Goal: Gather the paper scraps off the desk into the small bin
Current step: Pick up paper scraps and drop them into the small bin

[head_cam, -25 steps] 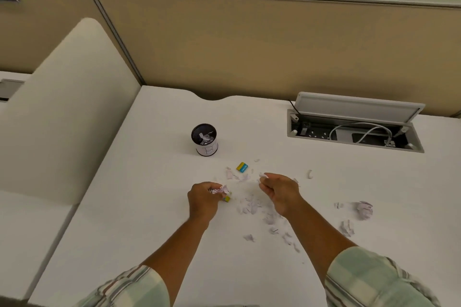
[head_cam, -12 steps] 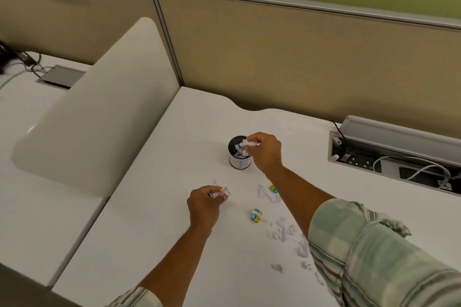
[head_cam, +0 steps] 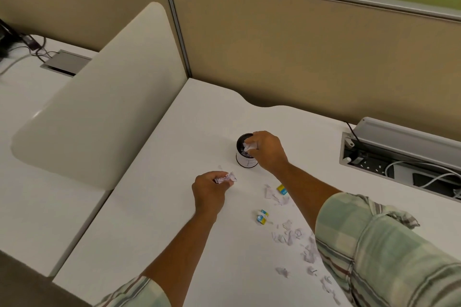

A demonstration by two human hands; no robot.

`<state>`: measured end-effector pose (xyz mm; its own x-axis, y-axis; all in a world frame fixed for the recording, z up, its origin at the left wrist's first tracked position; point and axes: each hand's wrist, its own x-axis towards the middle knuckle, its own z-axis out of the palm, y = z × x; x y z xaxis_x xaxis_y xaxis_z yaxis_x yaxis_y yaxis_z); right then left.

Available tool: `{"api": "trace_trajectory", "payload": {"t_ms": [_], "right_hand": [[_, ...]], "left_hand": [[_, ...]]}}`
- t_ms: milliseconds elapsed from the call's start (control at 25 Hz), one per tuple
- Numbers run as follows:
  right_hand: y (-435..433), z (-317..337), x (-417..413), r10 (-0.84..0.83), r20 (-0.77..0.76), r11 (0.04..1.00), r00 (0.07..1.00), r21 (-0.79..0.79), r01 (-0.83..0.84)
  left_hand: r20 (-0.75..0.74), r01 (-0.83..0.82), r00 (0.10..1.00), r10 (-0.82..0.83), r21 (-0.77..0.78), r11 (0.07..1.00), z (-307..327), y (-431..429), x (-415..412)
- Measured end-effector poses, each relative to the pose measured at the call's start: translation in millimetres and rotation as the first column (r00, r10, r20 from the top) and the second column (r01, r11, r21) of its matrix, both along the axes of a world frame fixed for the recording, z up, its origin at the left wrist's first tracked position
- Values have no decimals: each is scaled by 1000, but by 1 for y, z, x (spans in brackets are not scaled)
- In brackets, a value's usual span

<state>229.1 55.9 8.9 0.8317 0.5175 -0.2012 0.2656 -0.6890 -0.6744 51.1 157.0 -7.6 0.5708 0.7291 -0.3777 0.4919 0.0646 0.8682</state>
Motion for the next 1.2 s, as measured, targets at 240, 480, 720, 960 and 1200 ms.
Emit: {"api": "trace_trajectory", "payload": {"t_ms": [240, 480, 720, 960, 1200], "right_hand": [[-20, 3, 2, -180, -55, 954, 982, 233, 188], [-71, -10, -31, -388, -140, 863, 911, 292, 412], [-130, -34, -80, -500, -214, 795, 839, 273, 543], [-183, -48, -111, -537, -198, 779, 820, 257, 572], [-218, -59, -131, -570, -213, 766, 794, 213, 607]], "left_hand": [[32, 48, 998, -51, 74, 996, 18, -1, 27], [44, 172, 981, -191, 273, 947, 40, 2, 79], [-164, 393, 919, -357, 434, 811, 35, 0, 123], [-426, 660, 751, -505, 513, 549, 18, -6, 134], [-766, 821, 568, -301, 552, 144, 21, -18, 133]]}}
